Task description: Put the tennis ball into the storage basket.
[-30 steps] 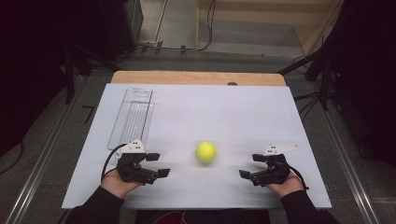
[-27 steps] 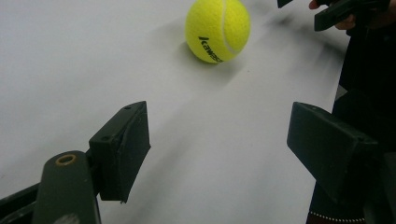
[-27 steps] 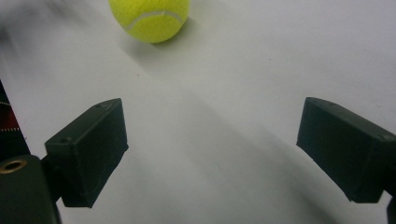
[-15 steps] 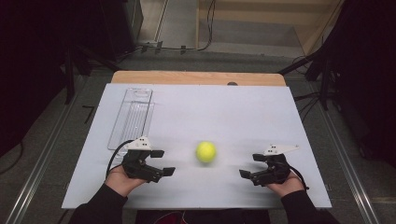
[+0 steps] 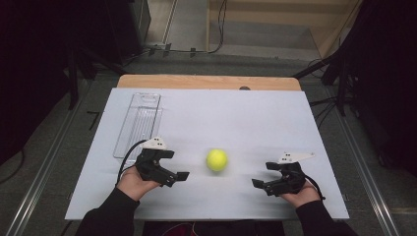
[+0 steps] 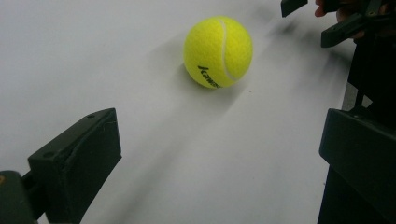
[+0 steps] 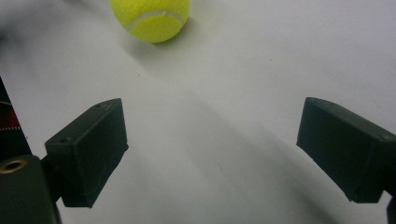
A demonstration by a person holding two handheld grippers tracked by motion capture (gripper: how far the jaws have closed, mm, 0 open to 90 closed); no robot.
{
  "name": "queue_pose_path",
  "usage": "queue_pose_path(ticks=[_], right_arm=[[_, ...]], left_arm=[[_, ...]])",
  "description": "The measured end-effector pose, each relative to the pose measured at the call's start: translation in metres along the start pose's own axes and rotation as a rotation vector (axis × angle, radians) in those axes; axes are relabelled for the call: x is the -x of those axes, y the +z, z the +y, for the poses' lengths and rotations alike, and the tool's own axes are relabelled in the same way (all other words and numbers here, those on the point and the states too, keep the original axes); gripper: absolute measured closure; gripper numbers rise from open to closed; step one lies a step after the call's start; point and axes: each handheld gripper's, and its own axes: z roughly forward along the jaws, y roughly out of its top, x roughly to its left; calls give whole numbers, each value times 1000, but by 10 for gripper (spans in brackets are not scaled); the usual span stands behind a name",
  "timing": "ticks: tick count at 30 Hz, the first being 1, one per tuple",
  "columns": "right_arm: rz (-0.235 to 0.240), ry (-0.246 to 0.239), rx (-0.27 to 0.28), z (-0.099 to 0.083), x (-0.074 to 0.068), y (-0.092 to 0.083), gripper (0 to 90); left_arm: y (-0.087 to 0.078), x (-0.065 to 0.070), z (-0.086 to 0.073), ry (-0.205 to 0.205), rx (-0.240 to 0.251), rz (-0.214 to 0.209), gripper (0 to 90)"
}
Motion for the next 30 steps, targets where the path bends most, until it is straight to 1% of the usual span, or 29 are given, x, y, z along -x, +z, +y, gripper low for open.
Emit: queue_pose_path(ticks=[3,12,14,15,18,28,30], right_arm=[[0,-1,-1,0,0,0,68],[1,0,-3,0,0,0,68],[2,0,-2,0,0,0,68],[3,0,-2,0,0,0,68],[4,2,-4,0,0,1,68],[1,5,-5,0,0,1,68],[-2,3,-7,0,0,2,68]], left_arm=[[2,-1,4,6,3,10,0],[7,-3,16,29,0,18,0],[8,-4,18,29,3,12,0],[9,-4,20,21,5,13,0],[12,-4,23,31,1,11,0],[19,-4,34,32,8,-4,0],[21,-4,37,35,2,-6,0]])
